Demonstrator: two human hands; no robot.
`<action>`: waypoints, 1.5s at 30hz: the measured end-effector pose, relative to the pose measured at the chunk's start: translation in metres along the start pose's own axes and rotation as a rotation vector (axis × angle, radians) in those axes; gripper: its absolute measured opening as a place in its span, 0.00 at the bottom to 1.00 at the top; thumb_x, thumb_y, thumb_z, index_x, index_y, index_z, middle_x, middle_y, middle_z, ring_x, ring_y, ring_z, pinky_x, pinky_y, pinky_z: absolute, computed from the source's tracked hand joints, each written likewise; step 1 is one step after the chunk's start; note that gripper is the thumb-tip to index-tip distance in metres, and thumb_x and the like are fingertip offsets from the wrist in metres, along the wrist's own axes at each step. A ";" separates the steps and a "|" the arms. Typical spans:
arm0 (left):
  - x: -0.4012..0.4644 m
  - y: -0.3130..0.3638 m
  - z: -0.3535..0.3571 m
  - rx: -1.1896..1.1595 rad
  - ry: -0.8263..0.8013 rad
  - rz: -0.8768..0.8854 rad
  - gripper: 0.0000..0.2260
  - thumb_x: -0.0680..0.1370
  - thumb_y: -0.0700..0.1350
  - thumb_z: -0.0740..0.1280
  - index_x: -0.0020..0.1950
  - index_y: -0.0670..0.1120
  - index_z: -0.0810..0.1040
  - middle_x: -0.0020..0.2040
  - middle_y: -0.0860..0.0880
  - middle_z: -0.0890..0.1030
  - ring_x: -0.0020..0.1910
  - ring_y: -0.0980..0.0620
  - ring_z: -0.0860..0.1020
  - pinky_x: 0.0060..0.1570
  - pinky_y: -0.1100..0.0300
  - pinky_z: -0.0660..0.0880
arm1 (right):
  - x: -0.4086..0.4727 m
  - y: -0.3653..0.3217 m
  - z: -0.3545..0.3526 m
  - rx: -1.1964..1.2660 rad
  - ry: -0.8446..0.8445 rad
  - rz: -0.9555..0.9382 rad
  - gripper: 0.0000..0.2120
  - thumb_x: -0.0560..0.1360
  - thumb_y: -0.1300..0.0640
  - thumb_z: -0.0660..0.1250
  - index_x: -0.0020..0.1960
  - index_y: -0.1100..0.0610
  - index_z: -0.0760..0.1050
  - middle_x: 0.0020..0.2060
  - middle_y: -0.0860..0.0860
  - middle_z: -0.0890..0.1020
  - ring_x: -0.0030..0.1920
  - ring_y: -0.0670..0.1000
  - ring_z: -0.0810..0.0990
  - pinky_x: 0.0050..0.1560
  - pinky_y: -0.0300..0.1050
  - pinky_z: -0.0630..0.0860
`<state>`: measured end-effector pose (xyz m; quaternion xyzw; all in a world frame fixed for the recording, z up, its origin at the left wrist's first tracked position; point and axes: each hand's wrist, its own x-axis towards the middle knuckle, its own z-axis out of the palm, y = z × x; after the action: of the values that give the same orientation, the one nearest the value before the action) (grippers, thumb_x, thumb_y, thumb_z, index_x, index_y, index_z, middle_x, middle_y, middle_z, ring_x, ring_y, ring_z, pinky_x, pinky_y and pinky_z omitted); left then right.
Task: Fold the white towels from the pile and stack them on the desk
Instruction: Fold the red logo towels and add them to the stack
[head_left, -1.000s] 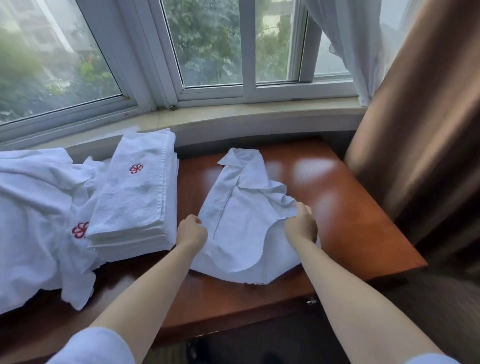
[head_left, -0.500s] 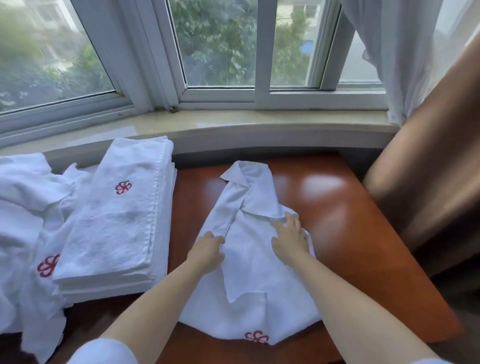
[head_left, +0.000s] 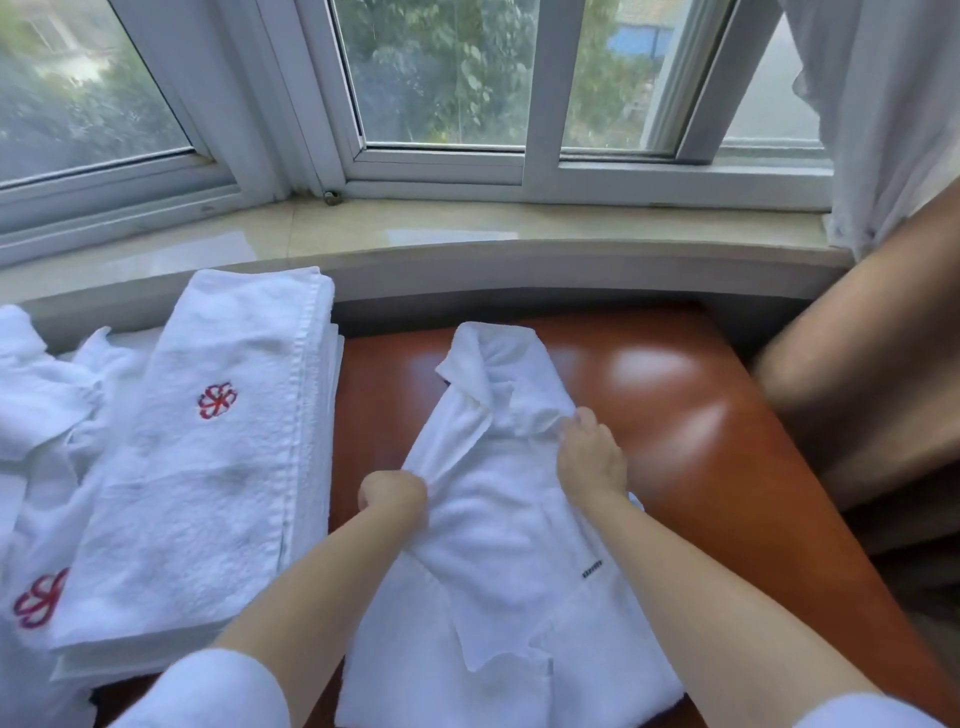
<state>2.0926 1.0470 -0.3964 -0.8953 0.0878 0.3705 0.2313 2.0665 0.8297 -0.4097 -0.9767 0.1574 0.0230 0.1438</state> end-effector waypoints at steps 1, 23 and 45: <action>0.000 -0.007 -0.009 0.089 -0.224 -0.056 0.14 0.78 0.45 0.63 0.62 0.46 0.77 0.58 0.52 0.78 0.62 0.49 0.77 0.51 0.56 0.75 | 0.009 0.000 -0.005 0.052 0.080 0.054 0.17 0.78 0.63 0.56 0.65 0.57 0.69 0.64 0.54 0.70 0.55 0.58 0.72 0.49 0.50 0.70; 0.093 -0.072 -0.112 -0.930 0.830 -0.260 0.14 0.78 0.34 0.52 0.63 0.41 0.66 0.65 0.39 0.70 0.52 0.38 0.75 0.40 0.51 0.67 | 0.148 -0.018 -0.018 0.663 0.289 0.347 0.04 0.76 0.64 0.55 0.47 0.56 0.65 0.48 0.53 0.73 0.43 0.55 0.72 0.41 0.47 0.67; 0.002 0.018 0.055 -0.557 0.600 0.234 0.14 0.78 0.53 0.60 0.56 0.45 0.75 0.65 0.47 0.70 0.66 0.48 0.68 0.58 0.57 0.68 | -0.011 0.026 0.036 0.064 -0.168 -0.029 0.18 0.80 0.49 0.58 0.68 0.53 0.68 0.72 0.51 0.64 0.72 0.52 0.60 0.69 0.46 0.58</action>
<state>2.0540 1.0574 -0.4383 -0.9757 0.1489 0.1266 -0.0989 2.0478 0.8201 -0.4505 -0.9684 0.1312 0.0976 0.1882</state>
